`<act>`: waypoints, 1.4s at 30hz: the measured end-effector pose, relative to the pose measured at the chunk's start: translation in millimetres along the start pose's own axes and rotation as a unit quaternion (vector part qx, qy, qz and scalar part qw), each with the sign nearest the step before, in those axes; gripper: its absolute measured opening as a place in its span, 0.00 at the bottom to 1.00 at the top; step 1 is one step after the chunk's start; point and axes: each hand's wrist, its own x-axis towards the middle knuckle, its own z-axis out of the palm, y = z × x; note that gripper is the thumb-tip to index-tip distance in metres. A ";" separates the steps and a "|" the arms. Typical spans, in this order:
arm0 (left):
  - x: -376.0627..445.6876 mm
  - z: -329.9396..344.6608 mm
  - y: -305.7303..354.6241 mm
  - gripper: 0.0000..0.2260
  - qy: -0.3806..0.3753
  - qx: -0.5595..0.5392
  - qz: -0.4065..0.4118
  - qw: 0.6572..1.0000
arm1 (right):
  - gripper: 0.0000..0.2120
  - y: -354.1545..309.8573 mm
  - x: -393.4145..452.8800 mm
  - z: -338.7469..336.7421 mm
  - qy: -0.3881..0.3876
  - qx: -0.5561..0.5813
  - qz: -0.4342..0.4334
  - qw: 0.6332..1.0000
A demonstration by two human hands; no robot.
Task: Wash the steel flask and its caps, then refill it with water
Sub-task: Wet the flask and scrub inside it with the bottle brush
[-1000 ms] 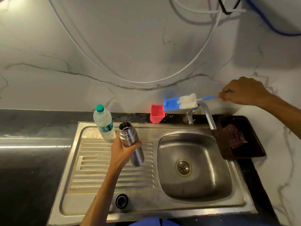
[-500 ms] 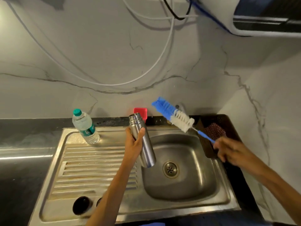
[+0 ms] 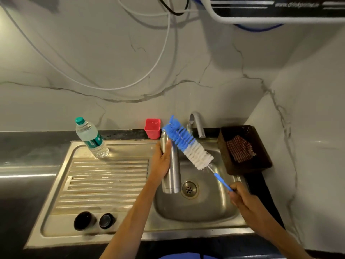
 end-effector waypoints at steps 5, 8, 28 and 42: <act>-18.1 9.3 10.5 0.18 -0.057 0.085 0.039 0.994 | 0.08 4.5 7.5 -6.3 0.056 -0.088 0.006 0.995; -22.0 12.4 8.9 0.29 -0.081 0.193 0.067 0.976 | 0.19 -0.3 13.5 -12.5 0.091 -0.140 -0.035 0.985; -13.2 -32.9 -15.2 0.30 0.064 0.257 0.134 0.955 | 0.13 -12.8 26.3 -16.5 0.111 -0.233 -0.077 0.963; -17.7 -44.3 3.3 0.28 0.133 0.059 0.090 0.985 | 0.11 -34.8 56.2 -26.6 0.039 -0.131 -0.051 0.989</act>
